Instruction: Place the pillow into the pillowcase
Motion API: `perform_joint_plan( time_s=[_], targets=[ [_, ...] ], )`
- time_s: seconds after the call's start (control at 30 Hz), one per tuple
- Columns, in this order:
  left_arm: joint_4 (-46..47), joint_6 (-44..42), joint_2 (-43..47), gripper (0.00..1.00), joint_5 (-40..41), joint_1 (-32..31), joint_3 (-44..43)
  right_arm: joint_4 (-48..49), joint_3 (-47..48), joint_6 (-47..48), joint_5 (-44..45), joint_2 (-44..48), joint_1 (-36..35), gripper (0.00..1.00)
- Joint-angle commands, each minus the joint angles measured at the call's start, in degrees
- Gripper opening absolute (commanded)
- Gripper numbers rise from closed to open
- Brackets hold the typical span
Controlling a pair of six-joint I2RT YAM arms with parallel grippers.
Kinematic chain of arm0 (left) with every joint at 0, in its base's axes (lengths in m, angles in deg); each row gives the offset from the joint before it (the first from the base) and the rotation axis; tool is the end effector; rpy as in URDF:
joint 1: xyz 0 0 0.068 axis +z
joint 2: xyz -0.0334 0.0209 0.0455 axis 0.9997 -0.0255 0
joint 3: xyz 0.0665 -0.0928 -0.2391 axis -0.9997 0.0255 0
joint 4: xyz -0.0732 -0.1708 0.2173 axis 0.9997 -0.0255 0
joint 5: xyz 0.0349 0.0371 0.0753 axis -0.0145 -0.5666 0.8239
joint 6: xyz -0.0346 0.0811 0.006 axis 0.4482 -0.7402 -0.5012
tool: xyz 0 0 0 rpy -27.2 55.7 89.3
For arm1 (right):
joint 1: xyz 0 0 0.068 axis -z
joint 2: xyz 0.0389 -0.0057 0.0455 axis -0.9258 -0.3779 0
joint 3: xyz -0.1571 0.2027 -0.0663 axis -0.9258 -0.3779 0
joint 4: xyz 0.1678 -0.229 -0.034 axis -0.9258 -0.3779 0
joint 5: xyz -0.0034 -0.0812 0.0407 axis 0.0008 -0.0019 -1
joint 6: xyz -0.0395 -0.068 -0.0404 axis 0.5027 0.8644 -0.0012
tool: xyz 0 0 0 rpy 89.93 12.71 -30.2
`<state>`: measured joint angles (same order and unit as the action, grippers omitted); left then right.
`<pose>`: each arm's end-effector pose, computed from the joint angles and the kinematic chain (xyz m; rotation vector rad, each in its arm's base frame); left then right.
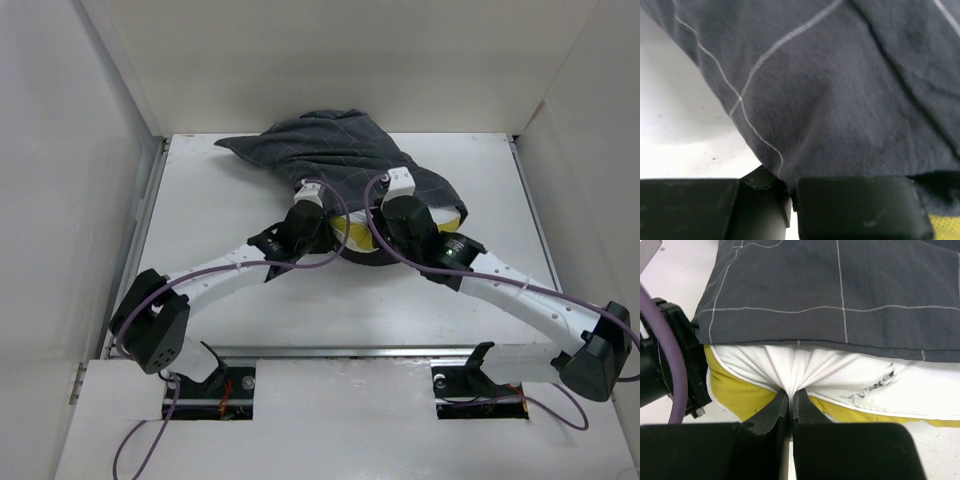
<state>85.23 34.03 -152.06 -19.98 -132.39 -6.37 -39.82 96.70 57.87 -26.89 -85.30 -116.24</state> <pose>0.2887 -0.2625 0.2188 0.0985 2.0914 -0.7063 0.2495 0.2305 0.3067 -0.2420 2.0106 0.2914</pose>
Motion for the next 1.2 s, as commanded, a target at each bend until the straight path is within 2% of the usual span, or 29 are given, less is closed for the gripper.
perform_joint_plan(
  time_s=[0.0,0.1,0.23,0.27,0.33,0.37,0.4,0.43,0.47,0.5,0.6,0.7,0.83,0.9,1.03,1.1,1.17],
  targets=[
    [0.97,0.47,-0.24,0.0,3.66,2.28,-3.76,6.11,2.55,-0.71,0.42,1.11,-0.68,0.0],
    [-0.26,-2.85,7.92,0.0,3.48,-1.65,-3.24,13.65,-1.05,-1.32,1.31,0.5,-0.68,0.0],
    [-3.6,-3.92,20.75,0.0,-1.42,-8.16,-2.71,35.16,-13.58,-1.94,-1.58,1.29,-0.68,0.0],
    [-3.62,-4.79,22.86,0.0,-5.79,-9.39,-2.71,48.79,-16.42,-1.94,-1.59,1.29,-0.68,0.0],
    [-6.23,-6.81,26.83,0.0,-11.34,-11.68,-5.5,67.98,-22.65,-3.26,-1.59,-0.81,-0.68,0.0],
    [-8.52,-7.6,26.84,0.0,-13.2,-11.69,-7.78,86.53,-26.25,-2.39,1.72,-3.0,-1.82,0.0],
    [-11.41,-7.61,26.32,0.0,-14.7,-12.47,-10.68,90.72,-25.68,-2.38,6.27,-8.33,-2.61,0.0],
    [-14.14,-8.31,24.75,0.0,-15.84,-13.44,-15.75,92.24,-24.02,-2.38,10.5,-10.9,-2.62,0.0],
    [-16.43,-7.79,24.73,0.0,-16.38,-13.97,-17.11,92.26,-19.83,-2.38,16.19,-13.28,-3.14,0.0],
    [-16.45,-7.27,24.12,0.0,-19.34,-14.5,-17.82,93.13,-18.31,-2.38,17.82,-17.22,-3.15,0.0],
    [-15.75,-5.85,24.12,0.0,-22.62,-16.08,-18.35,96.73,-14.71,-2.38,22.99,-21.47,-3.15,0.0],
    [-17.05,-4.19,24.12,0.0,-24.21,-16.09,-19.85,93.85,-12.06,-5.53,27.84,-23.94,-3.15,0.0],
    [-17.15,-2.78,23.5,0.0,-27.71,-16.09,-20.64,89.89,-9.69,-9.58,27.15,-25.95,-3.15,0.0],
    [-16.45,-1.99,21.75,0.0,-31.05,-16.09,-23.96,89.27,-7.41,-10.11,28.29,-28.06,-3.15,0.0],
    [-22.67,-1.99,19.81,0.0,-31.51,-16.09,-30.29,85.51,-0.11,-8.53,29.7,-31.32,-3.15,0.0],
    [-22.69,-1.99,19.81,0.0,-31.5,-16.09,-30.31,82.76,-0.62,-8.53,23.92,-31.85,-3.15,0.0],
    [-21.11,-2.51,19.81,0.0,-32.03,-16.09,-30.31,83.89,-6.3,-9.06,17.09,-30.8,-3.15,0.11]
  ],
)
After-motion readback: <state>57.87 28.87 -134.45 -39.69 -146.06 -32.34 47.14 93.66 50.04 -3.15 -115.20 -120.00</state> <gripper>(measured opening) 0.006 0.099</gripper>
